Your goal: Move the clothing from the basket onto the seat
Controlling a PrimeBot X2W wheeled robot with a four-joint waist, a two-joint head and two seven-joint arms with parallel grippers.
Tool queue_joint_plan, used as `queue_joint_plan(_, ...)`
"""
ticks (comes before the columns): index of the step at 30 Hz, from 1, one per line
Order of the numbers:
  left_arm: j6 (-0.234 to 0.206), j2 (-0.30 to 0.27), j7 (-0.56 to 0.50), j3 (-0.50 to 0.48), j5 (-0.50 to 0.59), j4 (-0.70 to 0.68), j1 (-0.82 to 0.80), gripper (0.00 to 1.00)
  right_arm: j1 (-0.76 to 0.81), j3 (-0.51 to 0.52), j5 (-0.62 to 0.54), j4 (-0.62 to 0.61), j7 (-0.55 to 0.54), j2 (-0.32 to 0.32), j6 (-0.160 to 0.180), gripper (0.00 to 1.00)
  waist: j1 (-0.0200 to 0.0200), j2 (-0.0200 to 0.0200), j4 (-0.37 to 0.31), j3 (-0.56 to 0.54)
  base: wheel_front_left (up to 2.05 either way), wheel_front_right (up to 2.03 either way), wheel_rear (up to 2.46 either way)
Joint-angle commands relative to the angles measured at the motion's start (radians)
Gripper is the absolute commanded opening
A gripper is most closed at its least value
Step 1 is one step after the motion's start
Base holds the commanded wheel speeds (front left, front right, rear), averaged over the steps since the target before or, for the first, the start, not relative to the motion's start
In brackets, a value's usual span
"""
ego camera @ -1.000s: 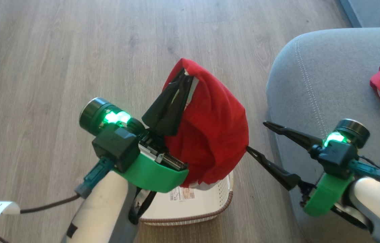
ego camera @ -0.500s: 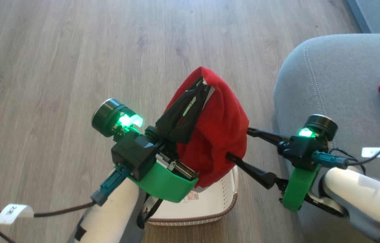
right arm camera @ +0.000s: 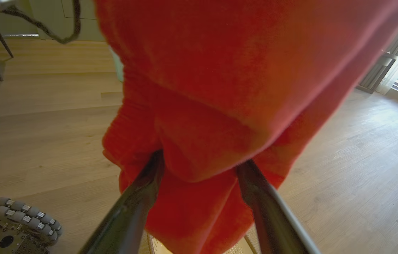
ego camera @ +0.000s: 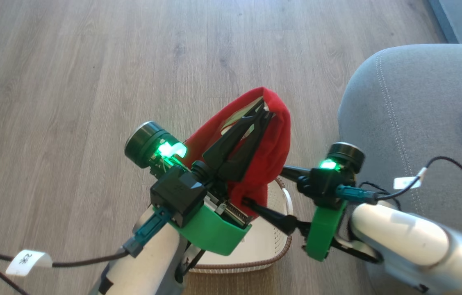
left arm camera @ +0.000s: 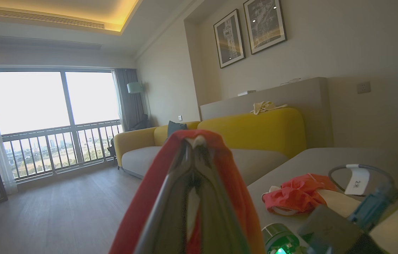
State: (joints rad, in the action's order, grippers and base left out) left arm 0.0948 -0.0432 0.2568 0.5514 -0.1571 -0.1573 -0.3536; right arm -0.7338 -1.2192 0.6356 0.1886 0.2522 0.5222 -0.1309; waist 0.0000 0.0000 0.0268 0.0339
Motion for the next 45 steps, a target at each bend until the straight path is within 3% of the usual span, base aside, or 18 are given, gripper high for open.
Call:
queue_joint_plan(1,0.003,-0.007,0.005,-0.027,0.009,-0.035,-0.053,0.00,-0.023,0.020,-0.010,-0.014,0.009,-0.025,0.000,1.00,0.0000,0.0000,0.002,0.000,0.00,0.00,0.00)
queue_joint_plan(9,0.001,-0.007,0.005,-0.025,-0.002,-0.042,-0.055,0.00,0.034,0.108,-0.088,0.008,0.009,-0.134,0.000,1.00,0.0000,0.0000,0.010,0.003,0.00,0.00,0.00)
queue_joint_plan(20,0.005,-0.007,0.005,-0.004,-0.005,-0.043,-0.053,0.00,0.076,0.152,-0.137,0.064,0.009,-0.218,0.000,1.00,0.0000,0.0000,0.028,-0.007,0.00,0.00,0.00)
queue_joint_plan(21,0.005,-0.007,0.005,-0.003,-0.004,-0.044,-0.052,0.00,0.083,0.169,-0.138,0.070,0.009,-0.227,0.000,0.95,0.0000,0.0000,0.030,-0.008,0.00,0.00,0.00)
queue_joint_plan(23,0.005,-0.007,0.005,-0.001,-0.003,-0.045,-0.052,0.00,0.102,0.212,-0.146,0.084,0.009,-0.247,0.000,0.00,0.0000,0.0000,0.037,-0.009,0.00,0.00,0.00)
queue_joint_plan(35,-0.001,-0.007,0.005,-0.006,0.000,-0.052,-0.046,0.00,0.171,0.399,-0.191,0.140,0.009,-0.299,0.000,0.00,0.0000,0.0000,0.041,-0.009,0.00,0.00,0.00)
queue_joint_plan(45,-0.002,-0.007,0.005,-0.011,0.002,-0.070,-0.047,0.00,0.226,0.706,-0.360,0.130,0.009,-0.378,0.000,0.00,0.0000,0.0000,0.038,-0.003,0.00,0.00,0.00)
